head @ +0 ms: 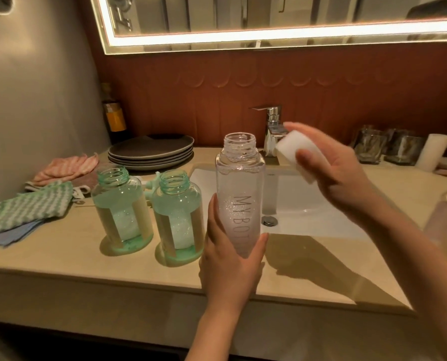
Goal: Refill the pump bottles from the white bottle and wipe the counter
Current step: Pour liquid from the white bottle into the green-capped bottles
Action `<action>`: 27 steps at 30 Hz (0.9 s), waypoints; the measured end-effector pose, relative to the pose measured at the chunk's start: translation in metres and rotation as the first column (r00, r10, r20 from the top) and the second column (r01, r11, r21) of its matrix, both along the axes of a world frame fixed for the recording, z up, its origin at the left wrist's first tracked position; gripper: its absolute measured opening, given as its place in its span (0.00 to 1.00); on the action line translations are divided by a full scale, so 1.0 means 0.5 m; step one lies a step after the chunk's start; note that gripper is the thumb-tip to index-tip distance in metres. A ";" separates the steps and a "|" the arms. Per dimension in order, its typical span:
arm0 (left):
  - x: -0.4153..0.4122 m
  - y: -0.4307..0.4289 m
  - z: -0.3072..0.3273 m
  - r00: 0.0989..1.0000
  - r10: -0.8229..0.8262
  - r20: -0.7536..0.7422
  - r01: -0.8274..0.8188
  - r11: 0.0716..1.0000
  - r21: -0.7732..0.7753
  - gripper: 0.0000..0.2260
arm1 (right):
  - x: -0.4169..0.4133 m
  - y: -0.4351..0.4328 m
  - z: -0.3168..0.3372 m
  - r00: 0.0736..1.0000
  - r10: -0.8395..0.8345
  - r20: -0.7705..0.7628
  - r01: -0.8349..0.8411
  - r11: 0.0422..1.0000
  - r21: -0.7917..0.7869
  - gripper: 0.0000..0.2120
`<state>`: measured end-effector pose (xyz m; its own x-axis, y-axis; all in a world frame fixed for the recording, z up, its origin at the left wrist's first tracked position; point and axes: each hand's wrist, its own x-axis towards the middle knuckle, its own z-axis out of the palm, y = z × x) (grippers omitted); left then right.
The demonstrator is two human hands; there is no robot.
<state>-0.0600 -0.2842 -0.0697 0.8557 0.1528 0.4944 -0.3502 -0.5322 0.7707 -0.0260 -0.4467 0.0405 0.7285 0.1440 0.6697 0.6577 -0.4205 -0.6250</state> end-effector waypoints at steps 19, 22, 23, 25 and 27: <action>0.004 0.006 -0.010 0.983 -0.067 -0.172 0.060 0.997 -0.048 0.48 | 0.024 0.110 0.114 0.907 0.368 -0.207 -0.404 0.898 -0.173 0.13; 0.006 0.006 -0.016 0.993 -0.032 -0.116 0.029 0.999 -0.032 0.46 | 0.019 0.124 0.105 0.962 0.249 -0.111 -0.268 0.938 -0.219 0.14; 0.009 0.007 -0.020 0.992 -0.016 -0.123 0.012 0.999 -0.036 0.46 | 0.016 0.129 0.101 0.983 0.176 -0.059 -0.185 0.951 -0.249 0.17; 0.012 0.008 -0.024 0.992 0.014 -0.127 -0.019 0.999 -0.037 0.45 | 0.005 0.136 0.094 0.999 0.013 0.049 0.004 0.943 -0.332 0.22; 0.007 0.007 -0.015 0.995 0.011 -0.100 -0.014 1.000 -0.022 0.44 | -0.008 0.139 0.090 0.980 -0.122 0.155 0.178 0.883 -0.434 0.24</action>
<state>-0.0563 -0.2809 -0.0773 0.8984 0.1738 0.4033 -0.2647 -0.5184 0.8131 -0.0302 -0.3770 0.0856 0.6839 0.3421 0.6444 0.6221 -0.7349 -0.2701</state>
